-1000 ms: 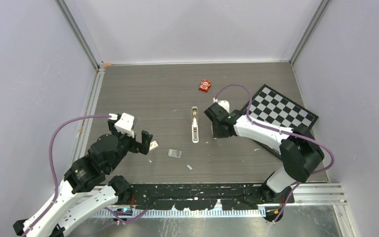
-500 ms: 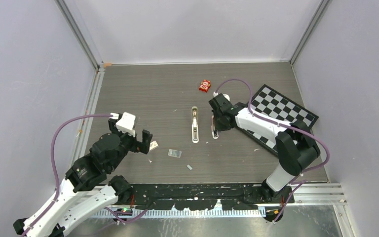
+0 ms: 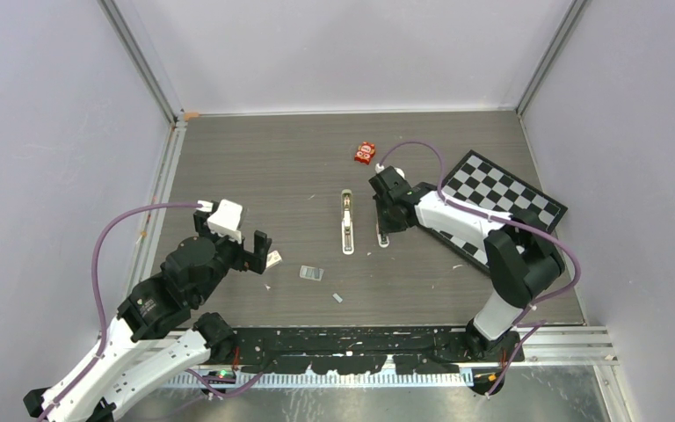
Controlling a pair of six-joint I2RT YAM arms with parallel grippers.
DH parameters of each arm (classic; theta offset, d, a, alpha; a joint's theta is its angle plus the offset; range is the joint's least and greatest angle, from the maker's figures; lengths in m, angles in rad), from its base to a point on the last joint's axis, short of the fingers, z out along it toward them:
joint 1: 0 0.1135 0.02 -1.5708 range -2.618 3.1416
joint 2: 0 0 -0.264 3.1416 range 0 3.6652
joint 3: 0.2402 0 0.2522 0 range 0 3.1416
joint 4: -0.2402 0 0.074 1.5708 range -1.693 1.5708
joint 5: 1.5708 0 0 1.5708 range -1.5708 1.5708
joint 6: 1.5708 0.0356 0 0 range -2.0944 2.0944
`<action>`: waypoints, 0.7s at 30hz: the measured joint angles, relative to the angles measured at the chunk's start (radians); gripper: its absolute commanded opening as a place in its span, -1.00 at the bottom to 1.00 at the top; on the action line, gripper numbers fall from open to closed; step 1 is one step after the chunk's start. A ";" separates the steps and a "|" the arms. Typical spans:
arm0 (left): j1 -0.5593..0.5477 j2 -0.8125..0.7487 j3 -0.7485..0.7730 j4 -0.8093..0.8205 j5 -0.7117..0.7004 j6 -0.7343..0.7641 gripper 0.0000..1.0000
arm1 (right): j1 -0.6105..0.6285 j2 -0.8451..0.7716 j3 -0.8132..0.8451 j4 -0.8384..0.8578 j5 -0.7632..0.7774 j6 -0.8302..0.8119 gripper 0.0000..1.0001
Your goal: Load the staples into the stapler
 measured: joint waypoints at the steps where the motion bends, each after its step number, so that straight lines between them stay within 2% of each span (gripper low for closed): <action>1: 0.000 0.000 0.000 0.000 0.000 0.000 0.99 | 0.000 0.003 0.000 0.002 -0.001 0.000 -0.50; 21: 0.000 0.000 0.000 0.000 0.000 0.000 0.99 | 0.000 0.032 -0.003 0.053 -0.010 0.008 -0.50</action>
